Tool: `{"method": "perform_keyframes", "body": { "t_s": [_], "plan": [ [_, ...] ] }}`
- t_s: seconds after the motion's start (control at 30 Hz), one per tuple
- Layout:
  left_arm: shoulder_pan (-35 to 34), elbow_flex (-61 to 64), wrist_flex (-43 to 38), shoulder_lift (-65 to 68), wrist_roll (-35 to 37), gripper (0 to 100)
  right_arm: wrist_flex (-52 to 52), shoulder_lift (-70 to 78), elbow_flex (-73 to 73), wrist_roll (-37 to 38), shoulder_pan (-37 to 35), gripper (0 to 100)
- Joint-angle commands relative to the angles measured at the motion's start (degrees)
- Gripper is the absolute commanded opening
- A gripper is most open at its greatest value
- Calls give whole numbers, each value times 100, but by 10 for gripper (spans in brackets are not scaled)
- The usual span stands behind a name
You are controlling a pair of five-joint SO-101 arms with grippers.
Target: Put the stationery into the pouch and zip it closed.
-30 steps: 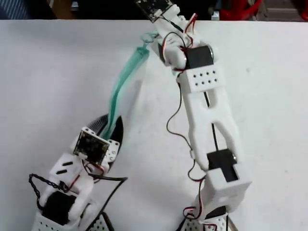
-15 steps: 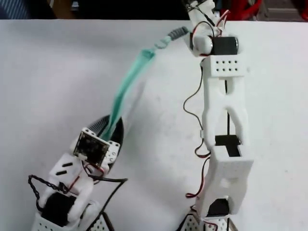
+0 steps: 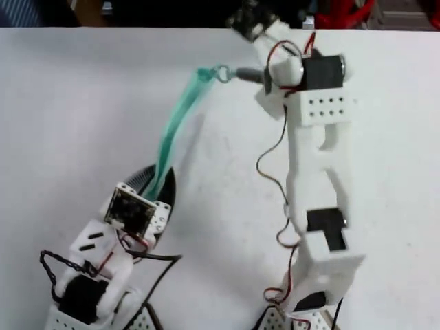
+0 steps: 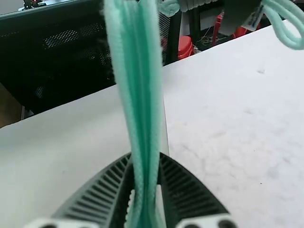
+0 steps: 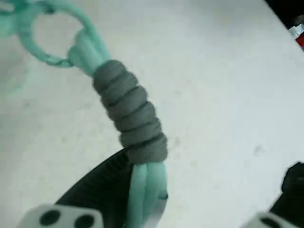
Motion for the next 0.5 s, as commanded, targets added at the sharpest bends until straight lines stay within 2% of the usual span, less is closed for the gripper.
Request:
{"method": "perform_keyframes", "body": {
  "t_s": [0.0,0.1,0.3,0.47],
  "plan": [
    [-13,62,35,4,-35,22,40,-963,1029,264,-22,443],
    [-13,62,35,4,-35,22,40,-1868,2242,607,4,443],
    [-13,62,35,4,-35,22,31,-3829,4932,1987,13,443],
    [-13,62,35,4,-35,22,-13,-5288,5495,2048,-48,443]
  ]
}}
